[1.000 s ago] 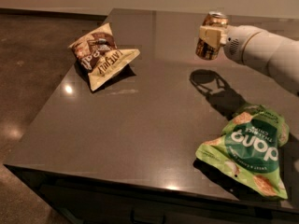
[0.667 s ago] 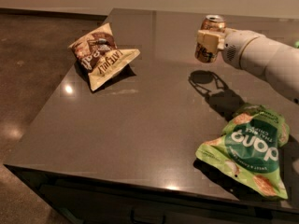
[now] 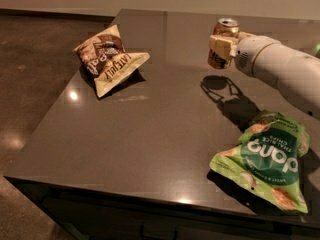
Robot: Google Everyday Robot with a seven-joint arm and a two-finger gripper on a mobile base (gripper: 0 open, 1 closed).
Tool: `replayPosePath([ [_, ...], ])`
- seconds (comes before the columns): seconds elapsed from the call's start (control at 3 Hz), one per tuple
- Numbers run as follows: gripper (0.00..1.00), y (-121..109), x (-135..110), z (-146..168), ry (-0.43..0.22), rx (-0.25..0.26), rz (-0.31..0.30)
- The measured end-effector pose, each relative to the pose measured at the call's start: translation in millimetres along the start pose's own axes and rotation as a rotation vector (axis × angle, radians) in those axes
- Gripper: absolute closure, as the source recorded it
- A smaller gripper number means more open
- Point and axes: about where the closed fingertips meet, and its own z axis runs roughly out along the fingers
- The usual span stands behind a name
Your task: Place orange can upright
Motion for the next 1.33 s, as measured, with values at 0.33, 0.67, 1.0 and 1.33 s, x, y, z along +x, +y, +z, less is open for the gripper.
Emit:
replayPosePath([
  [0.33,1.00,-10,0,4,0.000,0.014,-0.047],
  [0.67,1.00,-20,-7,6,-0.010,0.026,-0.069],
  [1.0,1.00,-21,-7,7,-0.011,0.028,-0.071],
  [1.33,1.00,-33,-16,12,-0.027,0.056,-0.065],
])
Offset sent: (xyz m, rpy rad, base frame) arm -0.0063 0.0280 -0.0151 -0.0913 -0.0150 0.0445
